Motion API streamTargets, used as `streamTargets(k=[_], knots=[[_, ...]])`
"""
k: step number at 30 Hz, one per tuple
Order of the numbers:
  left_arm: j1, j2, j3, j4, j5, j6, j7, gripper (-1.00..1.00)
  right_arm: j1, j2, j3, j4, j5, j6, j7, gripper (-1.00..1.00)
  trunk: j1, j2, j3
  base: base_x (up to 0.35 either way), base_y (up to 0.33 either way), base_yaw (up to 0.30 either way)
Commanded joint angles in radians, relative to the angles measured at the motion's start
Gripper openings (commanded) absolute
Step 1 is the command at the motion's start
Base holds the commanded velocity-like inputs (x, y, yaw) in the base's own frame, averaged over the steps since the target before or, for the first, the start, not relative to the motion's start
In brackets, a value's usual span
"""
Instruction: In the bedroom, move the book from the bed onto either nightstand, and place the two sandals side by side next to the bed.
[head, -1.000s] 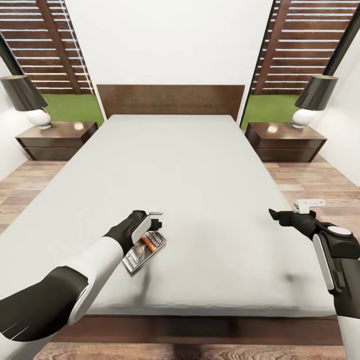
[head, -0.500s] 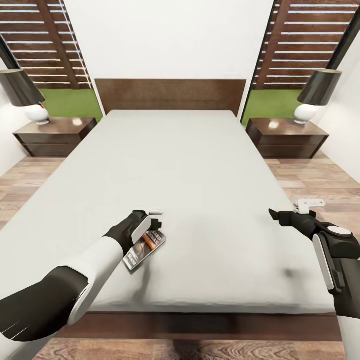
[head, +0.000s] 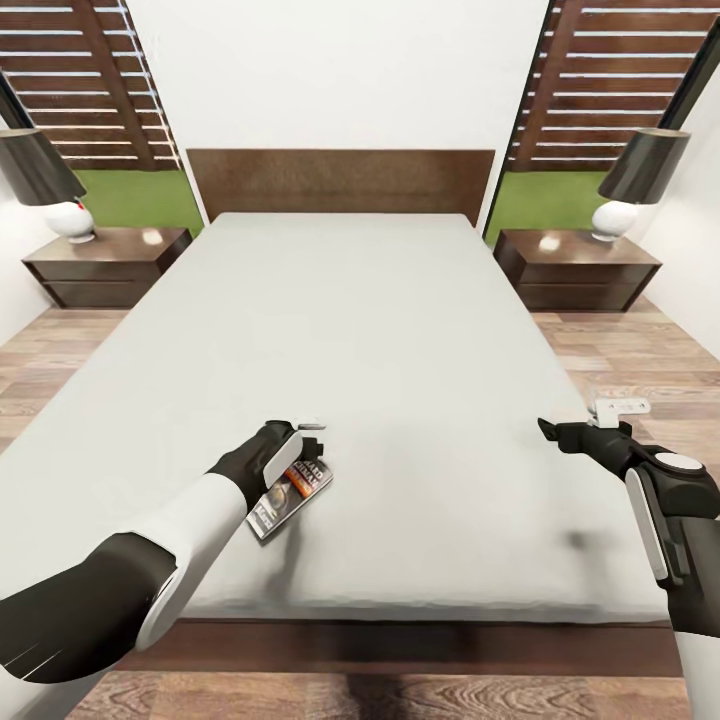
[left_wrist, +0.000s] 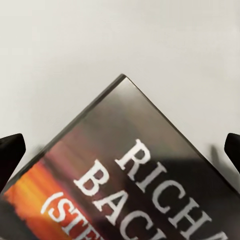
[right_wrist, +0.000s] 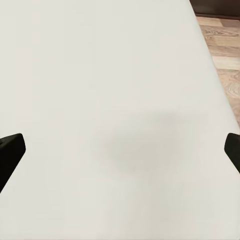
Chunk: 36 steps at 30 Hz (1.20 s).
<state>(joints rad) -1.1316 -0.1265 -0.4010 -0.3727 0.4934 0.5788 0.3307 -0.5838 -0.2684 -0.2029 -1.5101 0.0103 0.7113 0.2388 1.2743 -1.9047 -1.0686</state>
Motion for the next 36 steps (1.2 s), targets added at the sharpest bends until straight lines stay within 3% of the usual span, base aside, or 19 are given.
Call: streamTargets(k=[1,21,36], knots=[[-0.001,0.001,-0.007,-0.002,0.011,0.003,0.008,1.0,-0.001,0.0,-0.001,-0.001,0.001,0.005,0.005,1.0,0.0,0.0,-0.001,0.0,0.0,0.0],[-0.001,0.002,-0.007,-0.001,0.011,0.004,0.008,1.0,-0.001,0.0,-0.001,-0.002,0.001,0.005,0.005,1.0,0.0,0.0,-0.002,0.0,0.0,0.0],[-0.001,0.002,-0.008,-0.002,0.011,0.004,0.008,1.0,-0.001,0.0,-0.001,-0.002,0.001,0.005,0.005,1.0,0.0,0.0,-0.022,0.0,0.0,0.0]])
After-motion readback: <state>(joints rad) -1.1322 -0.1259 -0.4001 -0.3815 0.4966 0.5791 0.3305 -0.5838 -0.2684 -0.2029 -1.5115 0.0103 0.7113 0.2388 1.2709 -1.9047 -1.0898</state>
